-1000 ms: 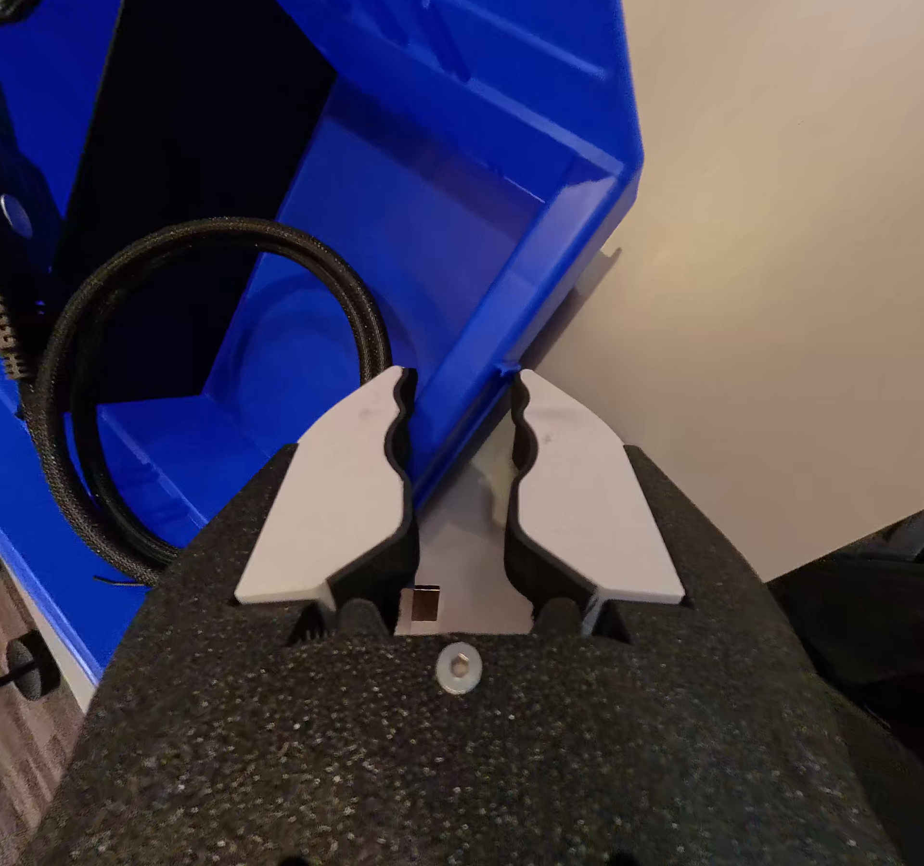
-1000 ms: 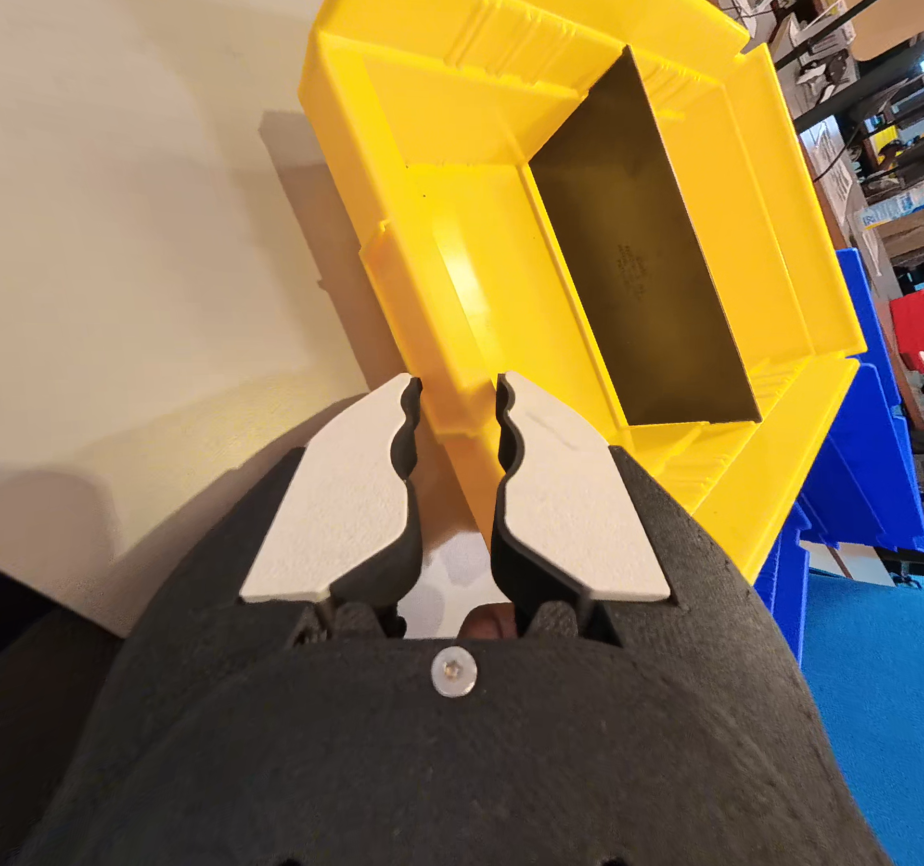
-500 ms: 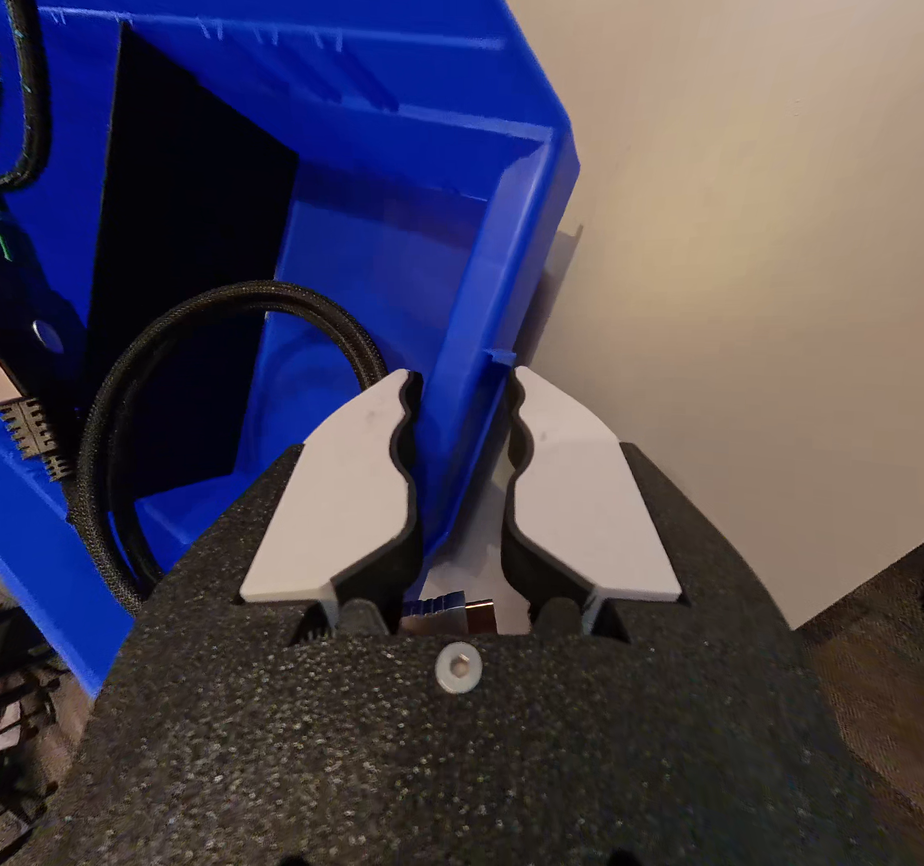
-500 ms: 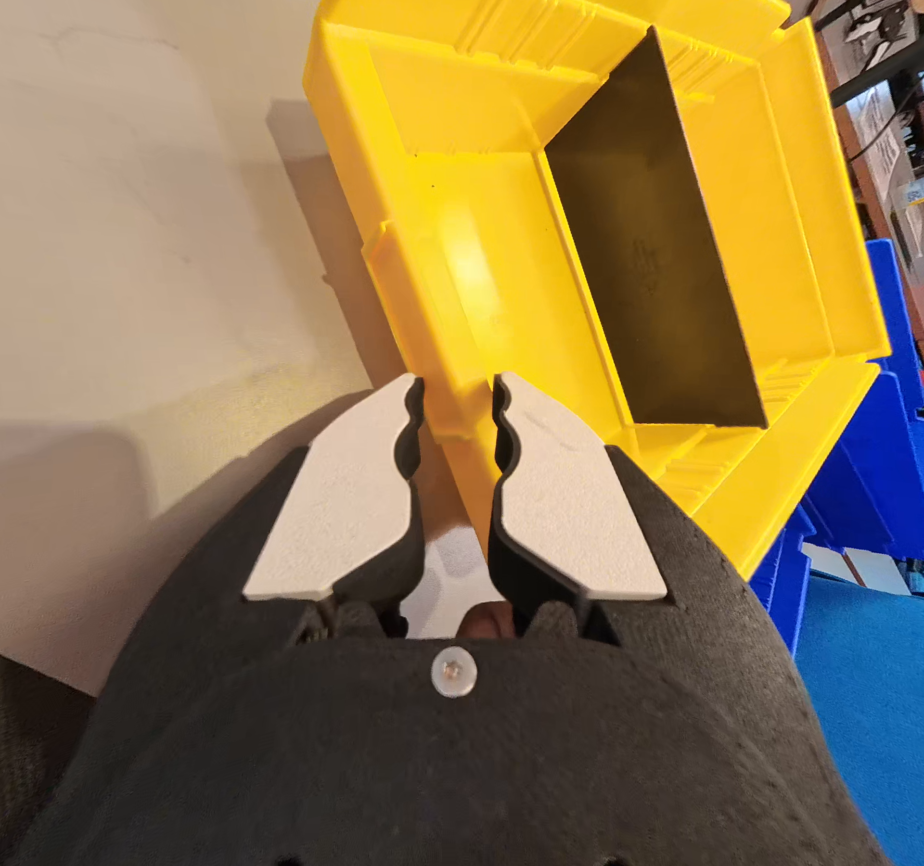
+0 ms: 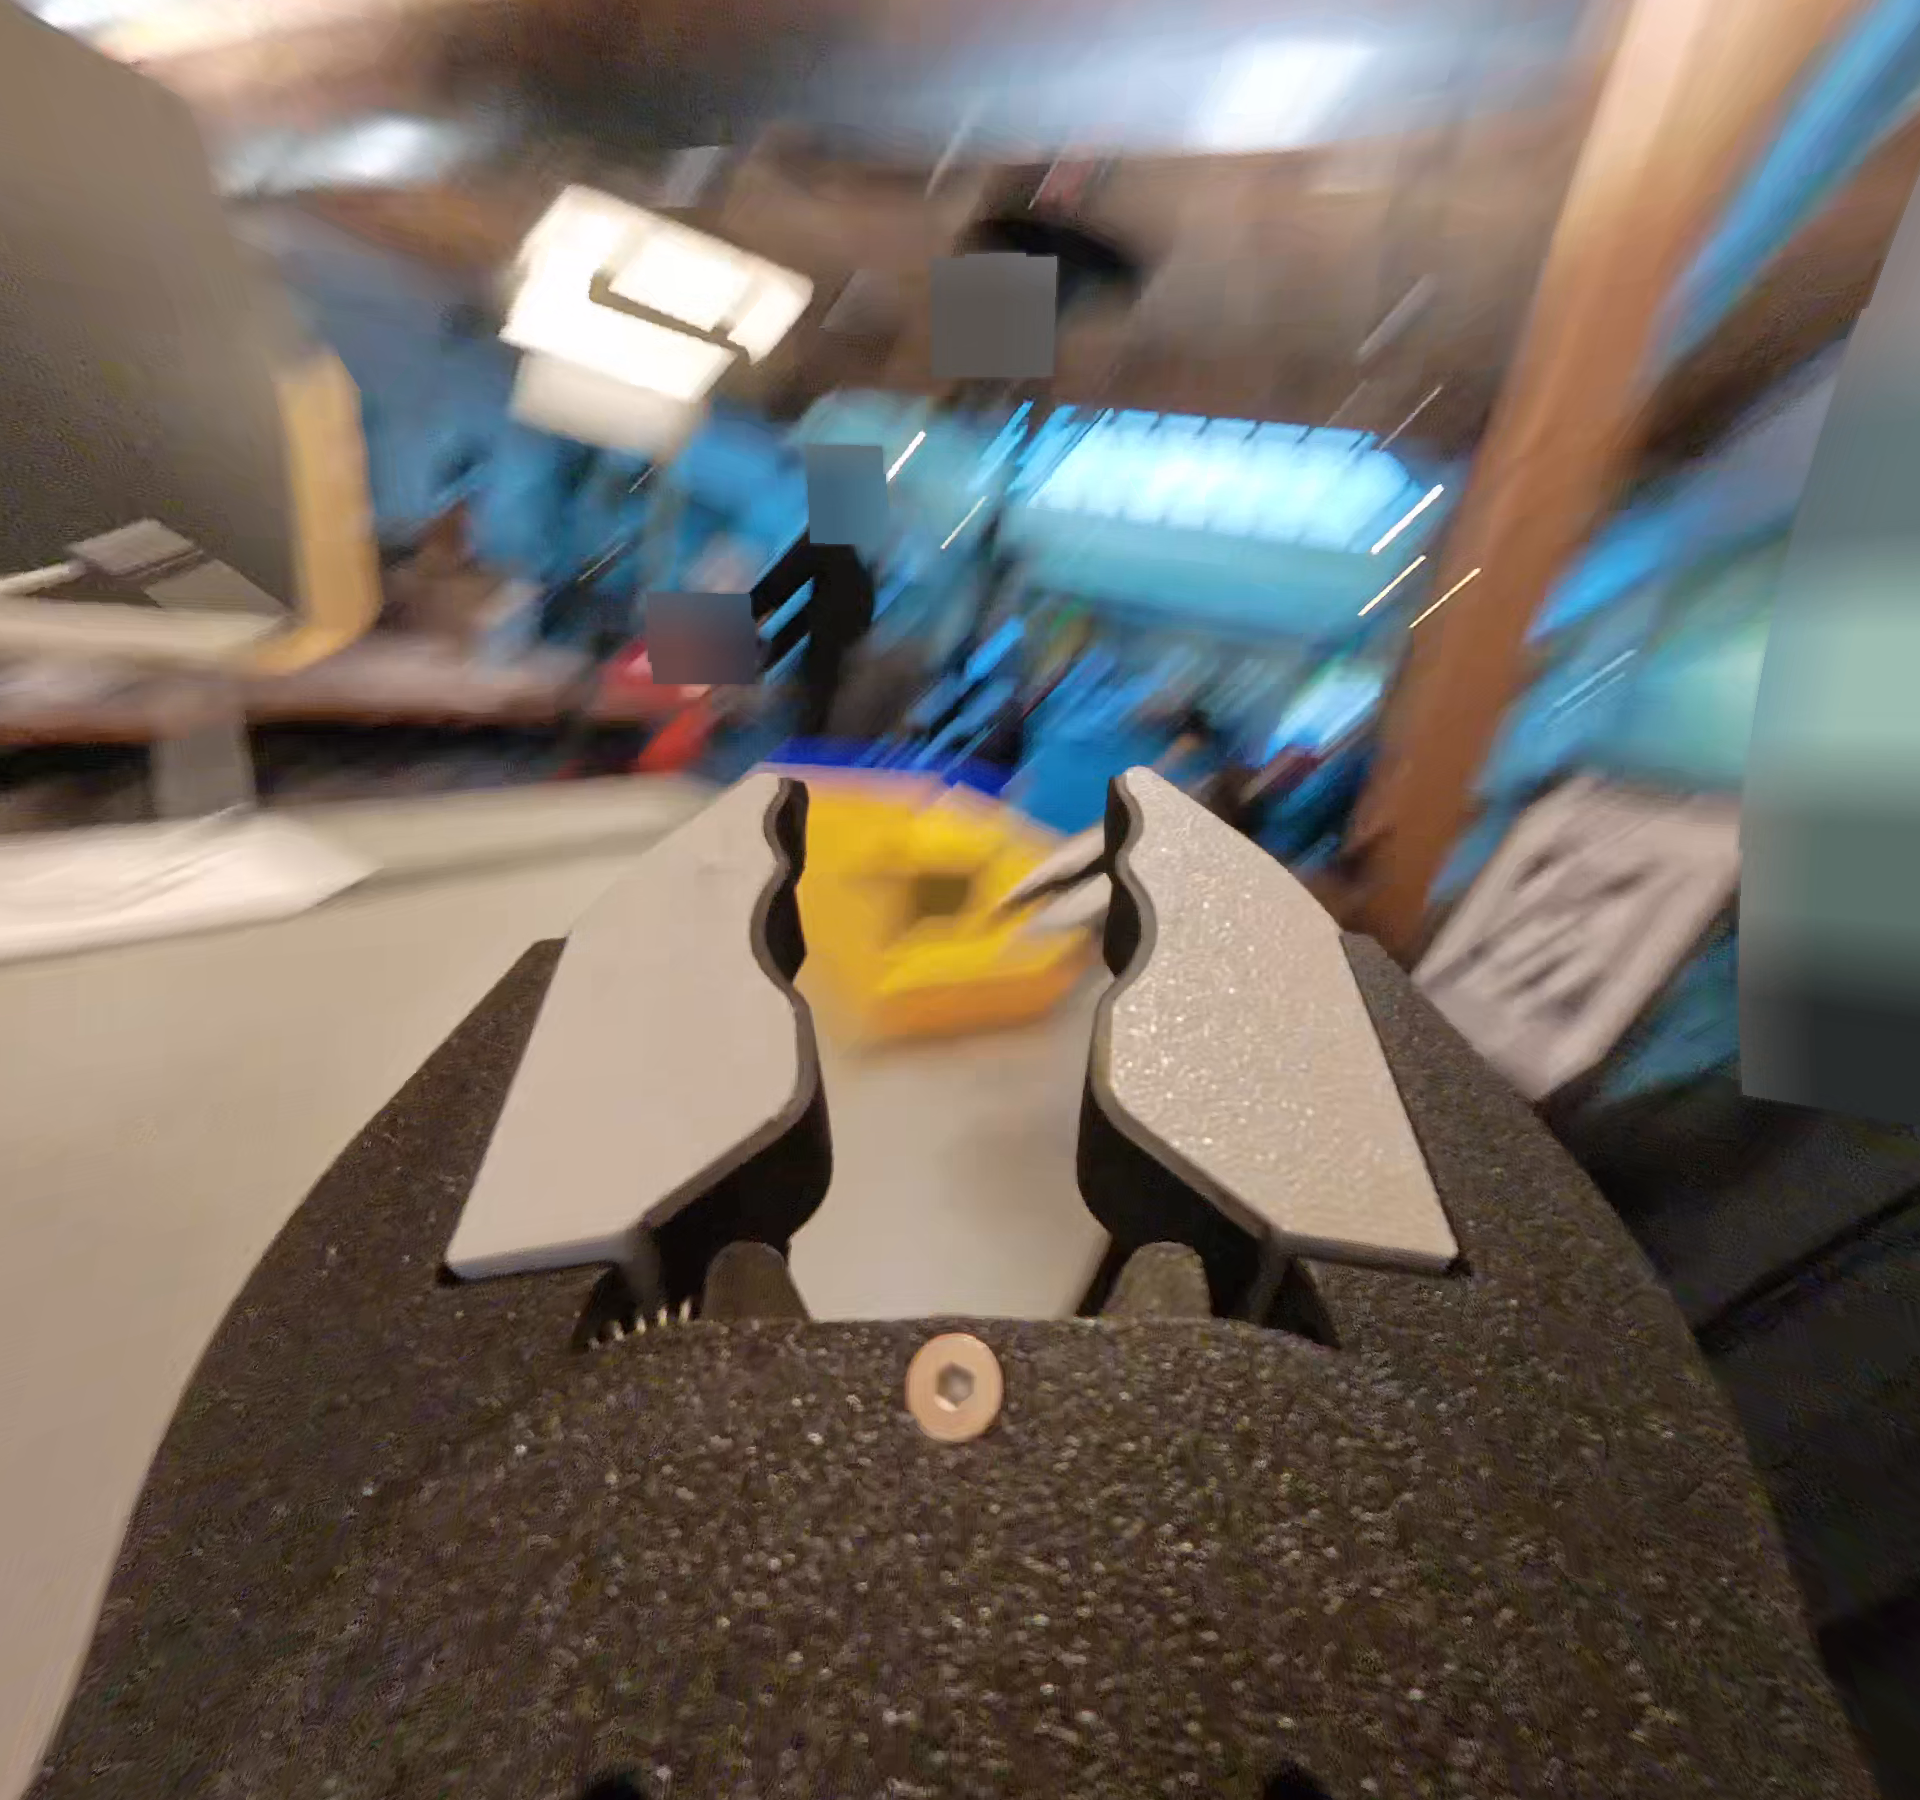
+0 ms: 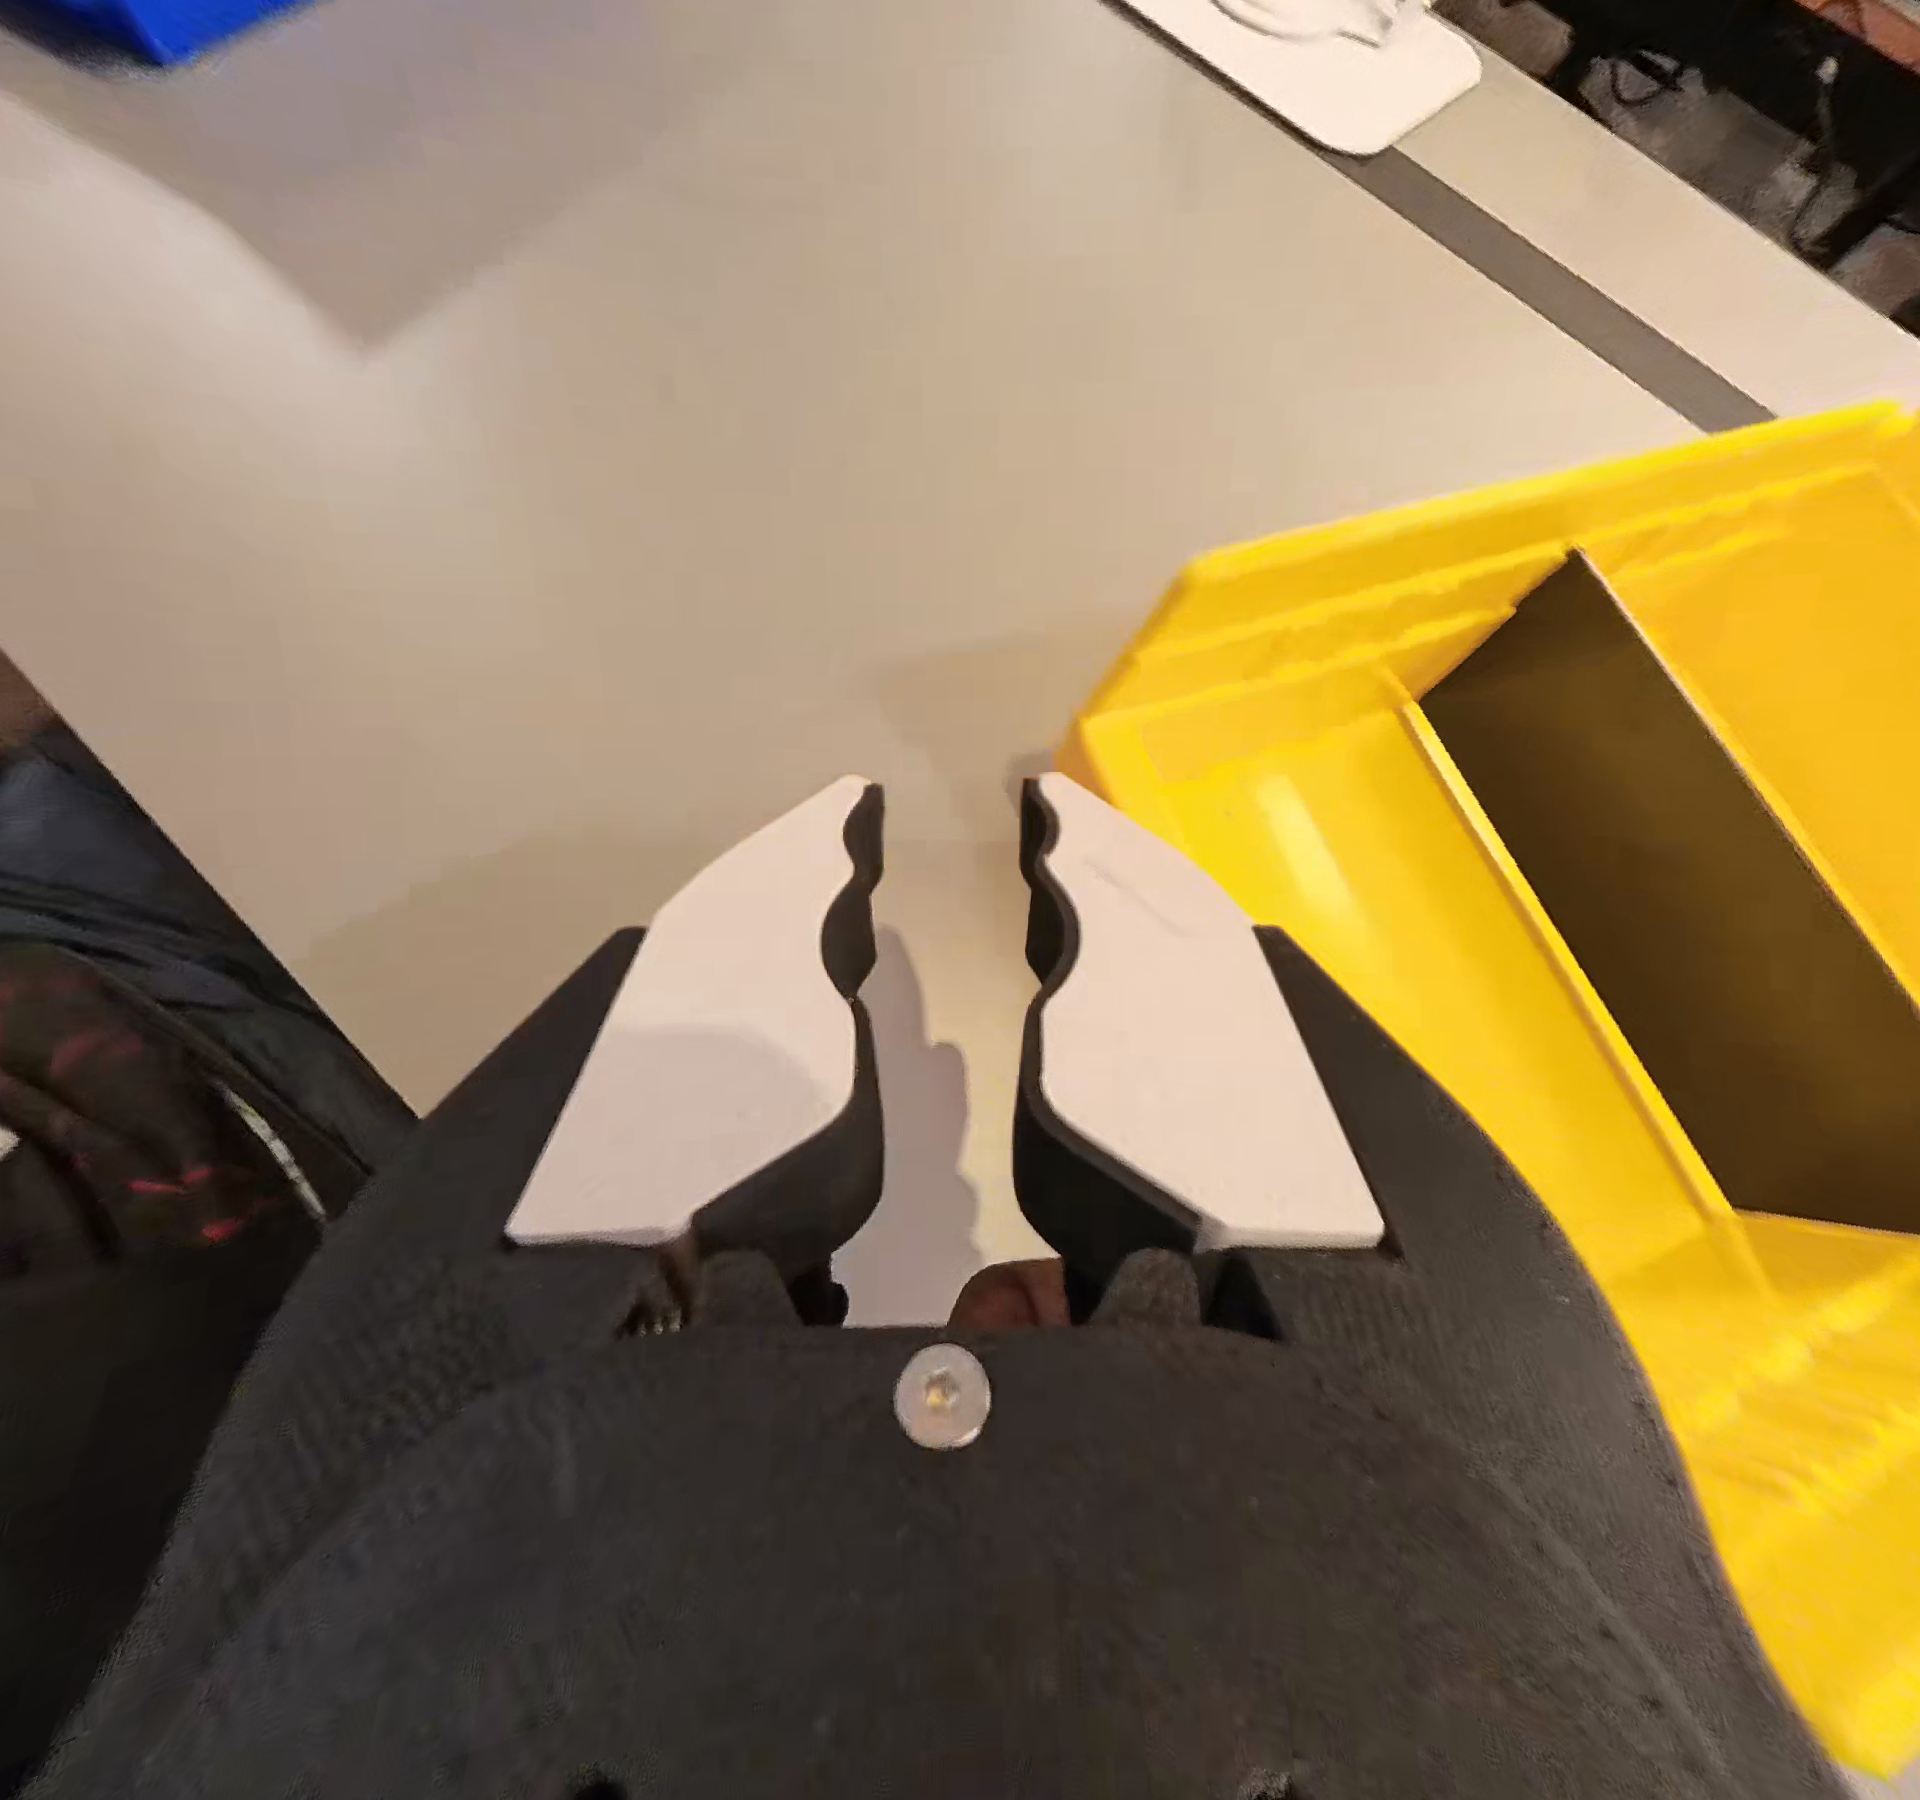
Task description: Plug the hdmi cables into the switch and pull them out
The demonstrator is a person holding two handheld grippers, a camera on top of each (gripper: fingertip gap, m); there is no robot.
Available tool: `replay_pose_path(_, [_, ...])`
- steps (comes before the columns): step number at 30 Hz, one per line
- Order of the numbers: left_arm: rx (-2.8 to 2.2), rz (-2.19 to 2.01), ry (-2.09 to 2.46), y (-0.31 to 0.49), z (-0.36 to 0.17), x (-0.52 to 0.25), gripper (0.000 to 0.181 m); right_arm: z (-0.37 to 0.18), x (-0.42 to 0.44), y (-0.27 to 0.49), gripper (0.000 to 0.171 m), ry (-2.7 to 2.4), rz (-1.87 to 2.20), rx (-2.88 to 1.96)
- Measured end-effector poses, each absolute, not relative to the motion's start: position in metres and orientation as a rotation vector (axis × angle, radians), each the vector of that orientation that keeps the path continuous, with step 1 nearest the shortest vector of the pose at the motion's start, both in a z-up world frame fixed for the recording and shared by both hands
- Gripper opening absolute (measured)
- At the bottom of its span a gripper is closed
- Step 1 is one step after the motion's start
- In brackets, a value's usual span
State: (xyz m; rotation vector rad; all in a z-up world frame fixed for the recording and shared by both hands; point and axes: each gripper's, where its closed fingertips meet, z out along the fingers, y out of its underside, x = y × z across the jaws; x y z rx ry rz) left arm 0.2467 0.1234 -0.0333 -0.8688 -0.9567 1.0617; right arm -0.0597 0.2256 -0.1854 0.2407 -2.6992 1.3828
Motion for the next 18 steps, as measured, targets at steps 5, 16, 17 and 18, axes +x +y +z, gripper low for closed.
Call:
replay_pose_path(5, [-0.203, 0.379, -0.284, 0.24, 0.066, 0.261, 0.065, -0.179, -0.017, 0.203, 0.026, -2.743, 1.528, 0.271])
replay_pose_path(16, [0.032, -0.031, -0.066, 0.308, 0.077, 0.236, 0.089, -0.194, 0.012, 0.208, 0.026, -2.792, 1.664, 0.335])
replay_pose_path(17, [0.026, -0.016, -0.064, 0.307, 0.077, 0.235, 0.089, -0.194, 0.01, 0.209, 0.026, -2.792, 1.667, 0.327])
replay_pose_path(18, [0.024, 0.007, -0.073, 0.305, 0.076, 0.233, 0.089, -0.195, 0.008, 0.209, 0.026, -2.792, 1.67, 0.318])
